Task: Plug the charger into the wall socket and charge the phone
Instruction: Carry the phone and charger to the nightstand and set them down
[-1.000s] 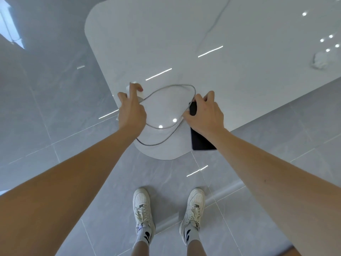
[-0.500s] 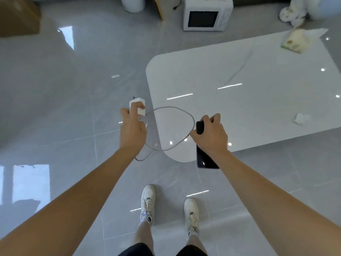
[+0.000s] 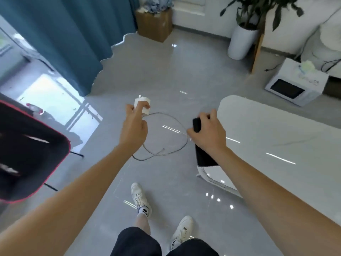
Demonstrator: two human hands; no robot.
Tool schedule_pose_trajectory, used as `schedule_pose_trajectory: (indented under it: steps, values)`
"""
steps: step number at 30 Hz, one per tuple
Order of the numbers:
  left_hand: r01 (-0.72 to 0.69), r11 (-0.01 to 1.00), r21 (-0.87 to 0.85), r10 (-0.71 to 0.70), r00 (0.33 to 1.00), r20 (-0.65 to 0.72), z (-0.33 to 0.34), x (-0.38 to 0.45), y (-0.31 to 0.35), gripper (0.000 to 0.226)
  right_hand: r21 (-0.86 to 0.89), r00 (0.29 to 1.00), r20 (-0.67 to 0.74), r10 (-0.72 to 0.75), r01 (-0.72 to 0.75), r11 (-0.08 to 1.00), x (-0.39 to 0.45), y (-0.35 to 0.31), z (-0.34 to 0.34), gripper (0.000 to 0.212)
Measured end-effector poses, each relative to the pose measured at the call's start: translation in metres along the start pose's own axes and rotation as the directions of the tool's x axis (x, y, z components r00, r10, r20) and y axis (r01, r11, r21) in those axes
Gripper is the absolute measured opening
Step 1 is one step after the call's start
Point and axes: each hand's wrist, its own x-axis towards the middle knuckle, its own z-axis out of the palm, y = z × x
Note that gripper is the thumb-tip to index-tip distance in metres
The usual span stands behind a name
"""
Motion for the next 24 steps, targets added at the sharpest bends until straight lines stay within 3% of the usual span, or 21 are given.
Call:
schedule_pose_trajectory:
  steps: [6, 12, 18, 24]
  values:
    - [0.187, 0.981, 0.049, -0.175, 0.967, -0.185, -0.104, -0.058, -0.074, 0.065, -0.027, 0.945, 0.143, -0.293, 0.3, 0.954, -0.01, -0.141, 0.036, 0.04]
    - [0.365, 0.931, -0.003, -0.337, 0.856, -0.392, -0.2, -0.14, -0.166, 0.065, 0.005, 0.813, 0.296, -0.501, 0.523, 0.852, -0.049, -0.293, 0.095, 0.038]
    - [0.58, 0.807, -0.115, -0.555, 0.676, -0.485, -0.28, -0.231, -0.271, 0.068, 0.054, 0.674, 0.383, -0.631, 0.666, 0.744, -0.109, -0.43, 0.163, 0.04]
    - [0.706, 0.676, -0.212, -0.68, 0.487, -0.548, -0.341, -0.325, -0.344, 0.06, 0.135, 0.483, 0.459, -0.745, 0.791, 0.596, -0.184, -0.55, 0.227, 0.036]
